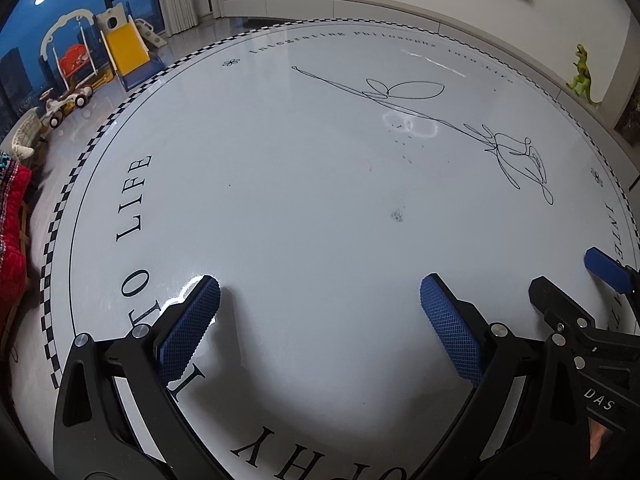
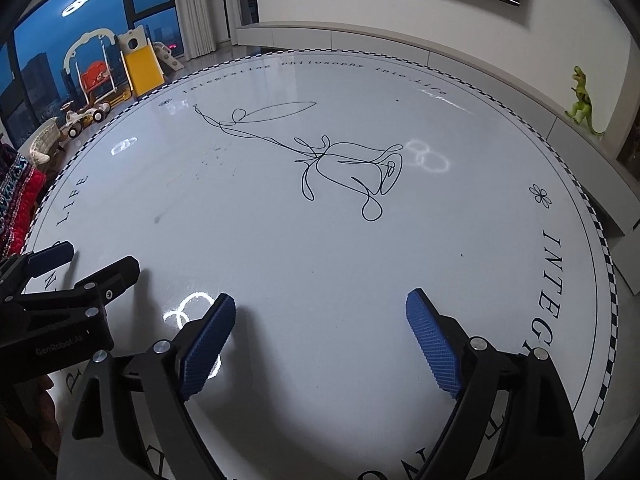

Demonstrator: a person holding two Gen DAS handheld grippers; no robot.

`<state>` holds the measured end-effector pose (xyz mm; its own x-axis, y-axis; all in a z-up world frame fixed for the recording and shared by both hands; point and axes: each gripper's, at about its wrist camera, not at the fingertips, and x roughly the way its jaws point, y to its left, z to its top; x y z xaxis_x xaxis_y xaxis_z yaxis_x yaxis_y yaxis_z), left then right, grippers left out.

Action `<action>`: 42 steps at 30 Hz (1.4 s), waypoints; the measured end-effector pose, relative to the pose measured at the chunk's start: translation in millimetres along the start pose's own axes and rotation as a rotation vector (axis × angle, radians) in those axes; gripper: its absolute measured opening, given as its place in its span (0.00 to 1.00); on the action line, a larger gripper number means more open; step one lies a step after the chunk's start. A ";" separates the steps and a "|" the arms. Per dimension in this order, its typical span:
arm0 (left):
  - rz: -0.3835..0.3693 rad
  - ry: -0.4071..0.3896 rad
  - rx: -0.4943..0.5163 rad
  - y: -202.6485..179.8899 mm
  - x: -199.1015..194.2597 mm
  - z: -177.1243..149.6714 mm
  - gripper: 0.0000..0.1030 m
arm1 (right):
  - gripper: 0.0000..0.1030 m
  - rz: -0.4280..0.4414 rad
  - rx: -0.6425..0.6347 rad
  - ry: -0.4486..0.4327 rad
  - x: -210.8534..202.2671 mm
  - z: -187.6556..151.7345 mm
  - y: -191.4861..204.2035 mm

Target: Collect trash

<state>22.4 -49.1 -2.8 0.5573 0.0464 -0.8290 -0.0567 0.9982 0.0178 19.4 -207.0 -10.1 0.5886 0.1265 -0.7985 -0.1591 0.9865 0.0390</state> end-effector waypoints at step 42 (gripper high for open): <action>0.002 -0.016 -0.002 3.9 2.7 2.1 0.94 | 0.97 0.003 -0.026 0.019 4.3 -0.5 4.4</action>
<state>25.4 -45.0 -3.8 0.5700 0.0485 -0.8202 -0.0588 0.9981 0.0181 20.8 -202.2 -13.6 0.5730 0.1269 -0.8097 -0.1816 0.9830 0.0256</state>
